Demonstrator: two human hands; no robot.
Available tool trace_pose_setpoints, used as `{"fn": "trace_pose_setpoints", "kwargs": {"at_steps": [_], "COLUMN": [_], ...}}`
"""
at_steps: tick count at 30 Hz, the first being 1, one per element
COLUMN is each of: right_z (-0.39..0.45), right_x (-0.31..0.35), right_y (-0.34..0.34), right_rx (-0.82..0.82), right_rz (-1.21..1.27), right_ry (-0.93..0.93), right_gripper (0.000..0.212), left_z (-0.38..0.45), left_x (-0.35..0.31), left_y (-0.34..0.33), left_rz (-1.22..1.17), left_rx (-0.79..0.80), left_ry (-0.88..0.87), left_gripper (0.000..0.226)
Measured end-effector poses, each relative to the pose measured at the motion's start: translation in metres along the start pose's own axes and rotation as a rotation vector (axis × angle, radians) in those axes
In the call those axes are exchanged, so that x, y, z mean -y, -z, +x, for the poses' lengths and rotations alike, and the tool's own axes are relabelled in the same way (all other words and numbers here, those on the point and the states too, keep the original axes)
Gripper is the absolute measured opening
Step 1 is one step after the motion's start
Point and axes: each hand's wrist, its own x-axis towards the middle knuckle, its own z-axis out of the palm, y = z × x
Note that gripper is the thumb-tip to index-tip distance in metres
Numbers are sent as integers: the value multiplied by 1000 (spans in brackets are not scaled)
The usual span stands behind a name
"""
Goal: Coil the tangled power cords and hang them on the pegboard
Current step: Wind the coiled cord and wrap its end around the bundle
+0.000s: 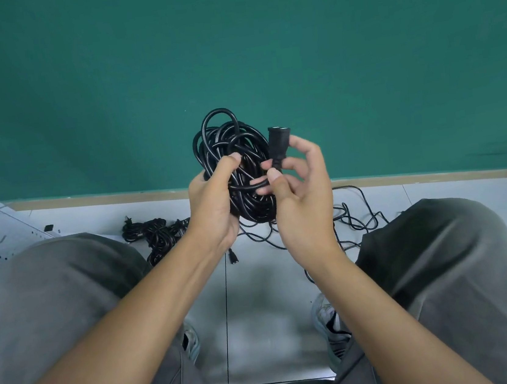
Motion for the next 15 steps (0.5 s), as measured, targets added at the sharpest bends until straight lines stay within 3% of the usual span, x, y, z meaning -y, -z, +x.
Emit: {"fn": "trace_pose_setpoints", "kwargs": {"at_steps": [8,15], "right_z": [2,4], "right_x": [-2,-12], "right_y": [1,13], "right_rx": [-86,25], "right_rz": [-6,-35], "right_ry": [14,-32], "right_gripper": [52,51], "left_z": [6,7], "left_x": [-7,-11], "left_y": [2,2], "left_rz": [59,85], "left_rx": [-61,26], "left_ry": [-98,-10], "left_gripper": [7,13]}}
